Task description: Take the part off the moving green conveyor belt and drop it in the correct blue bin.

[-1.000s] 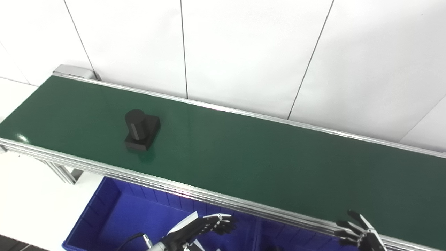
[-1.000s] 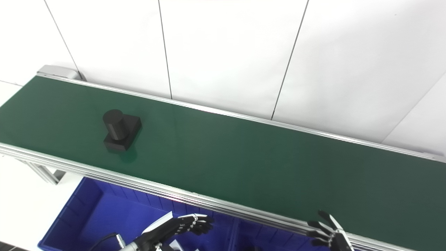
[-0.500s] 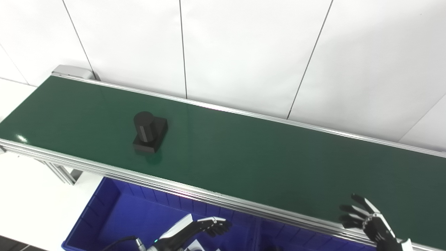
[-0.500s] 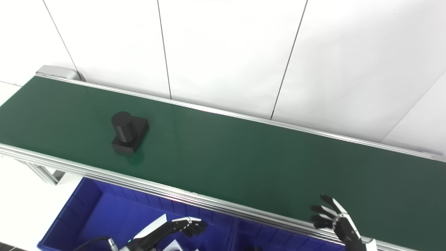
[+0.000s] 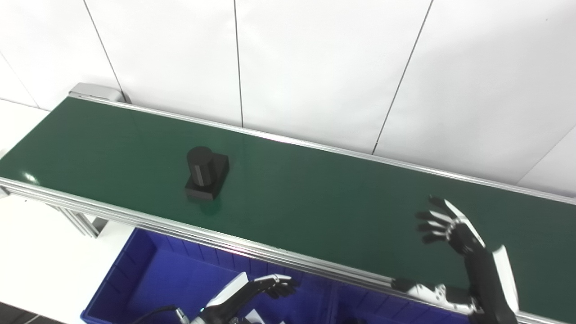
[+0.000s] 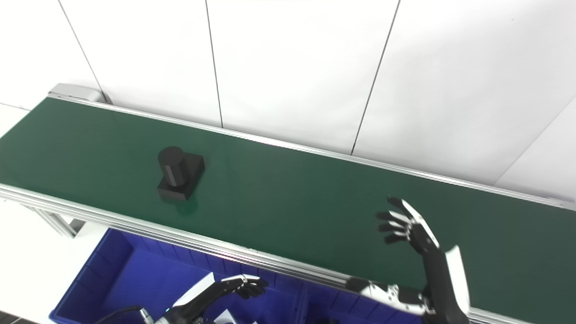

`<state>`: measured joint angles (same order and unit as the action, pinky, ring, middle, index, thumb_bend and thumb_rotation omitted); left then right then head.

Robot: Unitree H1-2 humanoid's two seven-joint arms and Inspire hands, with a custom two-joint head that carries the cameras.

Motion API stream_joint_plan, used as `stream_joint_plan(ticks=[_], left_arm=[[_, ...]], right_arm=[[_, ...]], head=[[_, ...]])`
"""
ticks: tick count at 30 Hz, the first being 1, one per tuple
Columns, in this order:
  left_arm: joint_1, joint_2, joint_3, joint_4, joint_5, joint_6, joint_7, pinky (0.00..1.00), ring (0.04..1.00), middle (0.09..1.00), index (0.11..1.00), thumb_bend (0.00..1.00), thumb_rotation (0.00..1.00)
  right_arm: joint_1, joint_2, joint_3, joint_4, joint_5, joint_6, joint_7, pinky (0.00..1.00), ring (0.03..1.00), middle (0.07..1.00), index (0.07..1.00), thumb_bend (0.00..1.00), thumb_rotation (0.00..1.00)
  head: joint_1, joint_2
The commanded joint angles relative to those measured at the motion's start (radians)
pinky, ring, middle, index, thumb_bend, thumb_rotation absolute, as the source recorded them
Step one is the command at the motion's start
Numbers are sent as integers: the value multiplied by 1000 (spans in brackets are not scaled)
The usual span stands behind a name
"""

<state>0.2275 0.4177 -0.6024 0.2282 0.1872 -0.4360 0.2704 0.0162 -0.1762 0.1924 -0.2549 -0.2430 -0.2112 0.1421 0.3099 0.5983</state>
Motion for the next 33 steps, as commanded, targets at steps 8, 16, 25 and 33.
stream_joint_plan(ticks=[8,16,25,33], left_arm=[[-9,33,-21,-29,-1,-34,46,716,746,776,809,993,194],[-8,37,-25,-44,-5,-34,46,702,734,767,802,996,175],[-11,39,-37,-50,3,-34,61,694,728,755,796,1000,177],[-11,35,-42,-58,9,-34,68,672,712,743,793,1000,165]], right_arm=[[-140,42,28,-27,-60,145,48,604,707,774,896,830,327],[-247,46,66,16,-129,233,89,626,743,803,916,842,394],[-370,85,130,148,-182,272,117,647,739,813,932,870,419],[-435,138,171,236,-224,288,103,644,739,812,925,885,443]], head=[[-20,14],[-31,27],[-44,34],[-71,41]])
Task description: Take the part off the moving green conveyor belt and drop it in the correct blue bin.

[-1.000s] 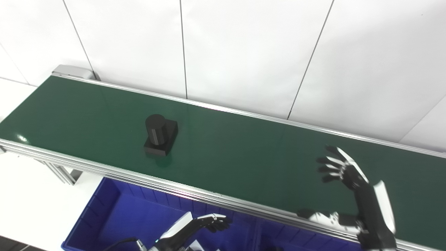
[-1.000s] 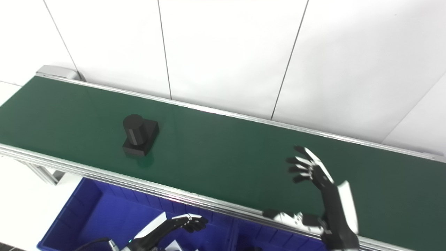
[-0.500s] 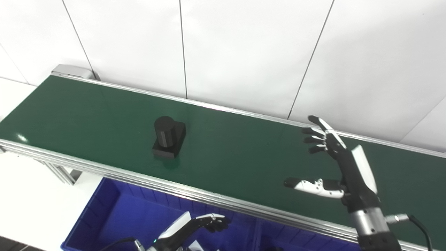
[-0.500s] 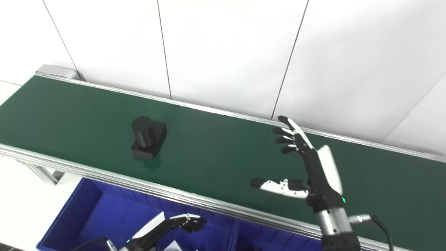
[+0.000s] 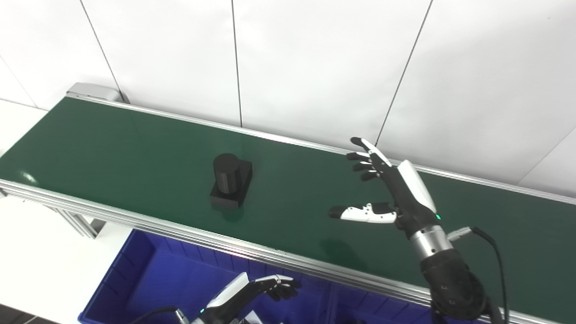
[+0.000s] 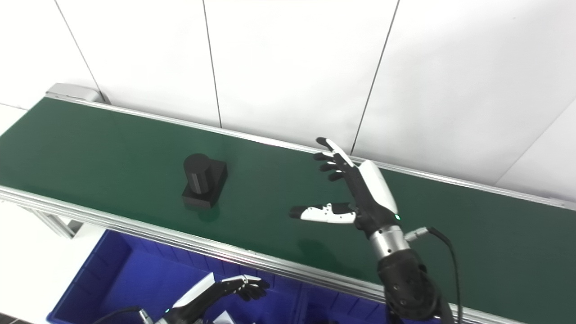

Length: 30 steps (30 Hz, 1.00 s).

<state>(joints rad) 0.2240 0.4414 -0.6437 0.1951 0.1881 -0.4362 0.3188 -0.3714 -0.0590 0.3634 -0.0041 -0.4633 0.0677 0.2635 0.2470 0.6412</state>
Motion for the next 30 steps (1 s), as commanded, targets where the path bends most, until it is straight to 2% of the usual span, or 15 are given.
stream_joint_plan(ticks=[1,5,11,20,25,30], left_arm=[[-7,10,-1,-25,11,-34,23,673,712,743,793,1000,166],[-5,9,-4,-26,18,-34,38,679,712,740,787,1000,169],[-9,19,-10,-31,10,-34,36,671,710,738,789,1000,171],[-11,29,-11,-33,3,-34,31,678,715,738,788,1000,147],[-16,29,-20,-25,0,-34,37,689,721,740,785,1000,146],[-25,28,-26,-18,-10,-34,30,698,724,748,787,1000,155]], right_arm=[[-53,27,3,-6,-11,12,-19,643,738,812,925,886,445],[-69,46,5,20,-15,29,-12,668,753,815,930,897,453],[-97,54,22,63,-27,16,-4,699,778,821,941,894,458],[-151,82,84,120,-83,42,4,633,755,833,949,921,481],[-178,115,106,188,-90,30,-13,601,733,826,946,926,490],[-200,141,115,262,-83,10,-28,670,796,857,947,918,487]], head=[[-15,-1],[-30,0],[-55,2],[-56,3],[-56,6],[-57,4]])
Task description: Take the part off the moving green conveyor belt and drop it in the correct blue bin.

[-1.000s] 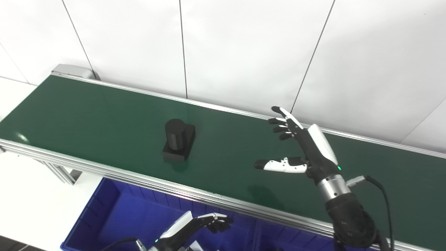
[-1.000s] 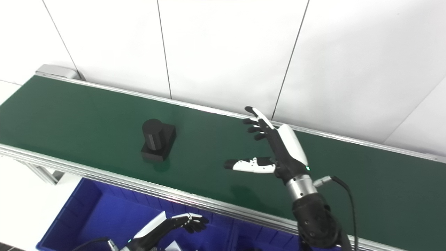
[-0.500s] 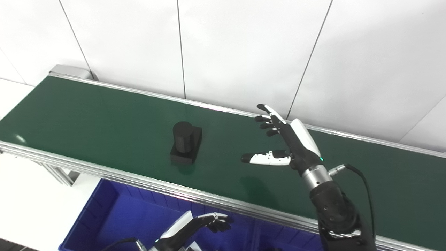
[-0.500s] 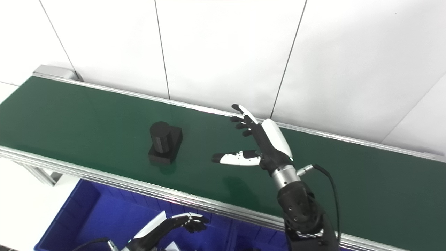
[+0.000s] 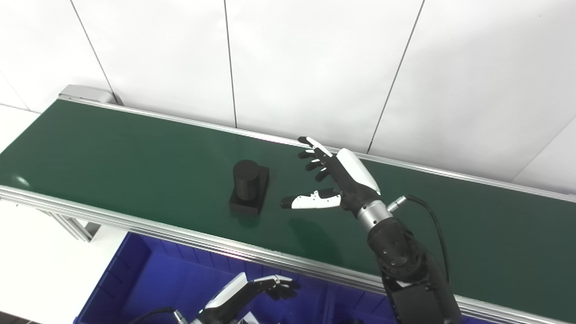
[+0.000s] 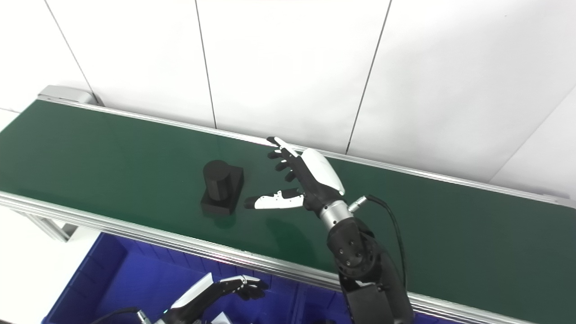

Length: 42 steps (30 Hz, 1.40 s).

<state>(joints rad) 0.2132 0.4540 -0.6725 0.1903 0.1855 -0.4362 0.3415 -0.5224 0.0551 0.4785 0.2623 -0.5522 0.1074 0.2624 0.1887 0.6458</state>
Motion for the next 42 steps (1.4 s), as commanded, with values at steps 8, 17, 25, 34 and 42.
stream_joint_plan(ticks=[8,17,25,34,42], left_arm=[[-21,10,1,-10,-18,-34,-10,700,725,752,781,1000,156],[-14,3,11,-24,-20,-34,-31,688,725,755,781,1000,149],[-5,-1,23,-32,-14,-34,-36,687,723,756,781,1000,158],[1,-2,33,-45,-10,-34,-45,687,722,756,784,1000,156],[7,-3,43,-49,-15,-34,-45,686,719,752,779,1000,160]], right_arm=[[-83,54,22,120,0,-67,-72,661,804,883,942,928,486],[-130,74,67,212,-41,-45,-98,726,849,905,930,893,504],[-149,88,87,268,-58,-55,-132,727,852,895,900,865,493],[-146,110,110,331,-91,-90,-225,621,714,785,825,725,337],[-132,123,114,424,-131,-189,-417,423,491,473,548,519,7]], head=[[7,0],[14,8],[14,16],[11,27],[2,35]])
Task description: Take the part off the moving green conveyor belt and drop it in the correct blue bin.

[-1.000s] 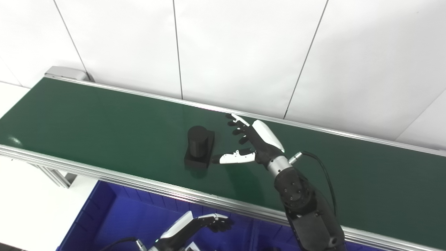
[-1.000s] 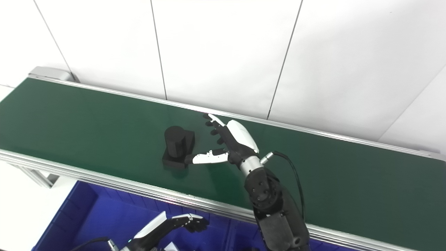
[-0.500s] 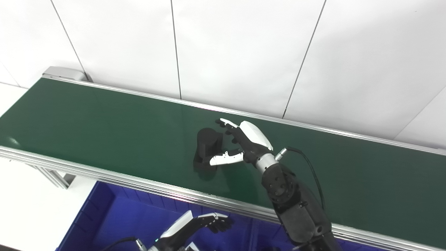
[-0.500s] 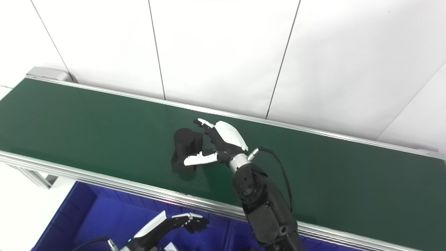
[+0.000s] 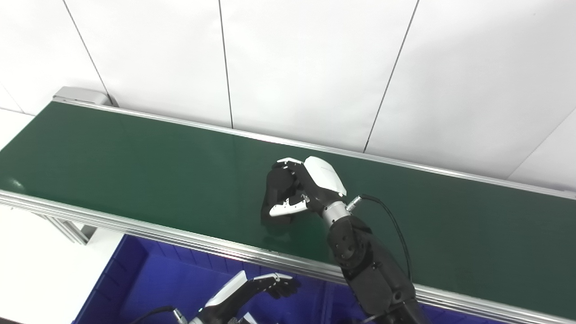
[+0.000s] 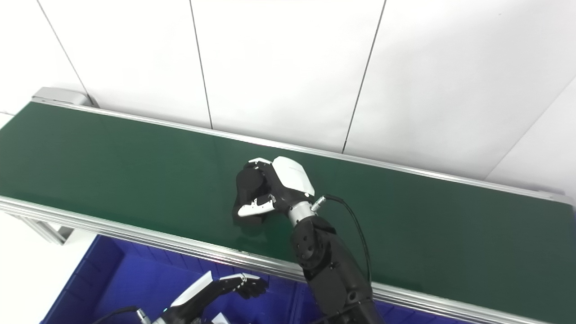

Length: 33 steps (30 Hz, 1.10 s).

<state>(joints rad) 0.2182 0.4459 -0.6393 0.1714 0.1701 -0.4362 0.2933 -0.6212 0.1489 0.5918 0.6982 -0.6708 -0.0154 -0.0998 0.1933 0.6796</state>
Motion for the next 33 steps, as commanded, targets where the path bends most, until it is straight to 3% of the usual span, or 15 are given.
stream_joint_plan(ticks=[1,11,14,24,33], left_arm=[[2,6,11,-31,-2,-34,1,685,719,752,779,1000,160],[0,17,22,-27,-20,-34,-18,693,726,760,785,1000,159],[0,23,27,-32,-20,-34,-23,719,735,757,783,1000,166],[3,42,44,-50,-8,-34,-14,656,698,733,784,998,178],[22,52,99,-102,-46,-34,-88,628,687,745,783,991,179]], right_arm=[[-30,29,1,-4,-15,-77,-76,421,489,470,545,518,5],[8,23,-29,-32,-9,-95,-163,349,417,436,544,509,0],[31,13,-50,-88,2,-90,-161,340,399,479,498,517,0],[195,-72,-116,-451,22,-3,-63,371,439,449,541,511,0],[376,-162,-192,-727,66,-1,26,383,445,451,542,511,0]], head=[[-3,2],[-30,13],[-46,22],[-102,86],[-122,163]])
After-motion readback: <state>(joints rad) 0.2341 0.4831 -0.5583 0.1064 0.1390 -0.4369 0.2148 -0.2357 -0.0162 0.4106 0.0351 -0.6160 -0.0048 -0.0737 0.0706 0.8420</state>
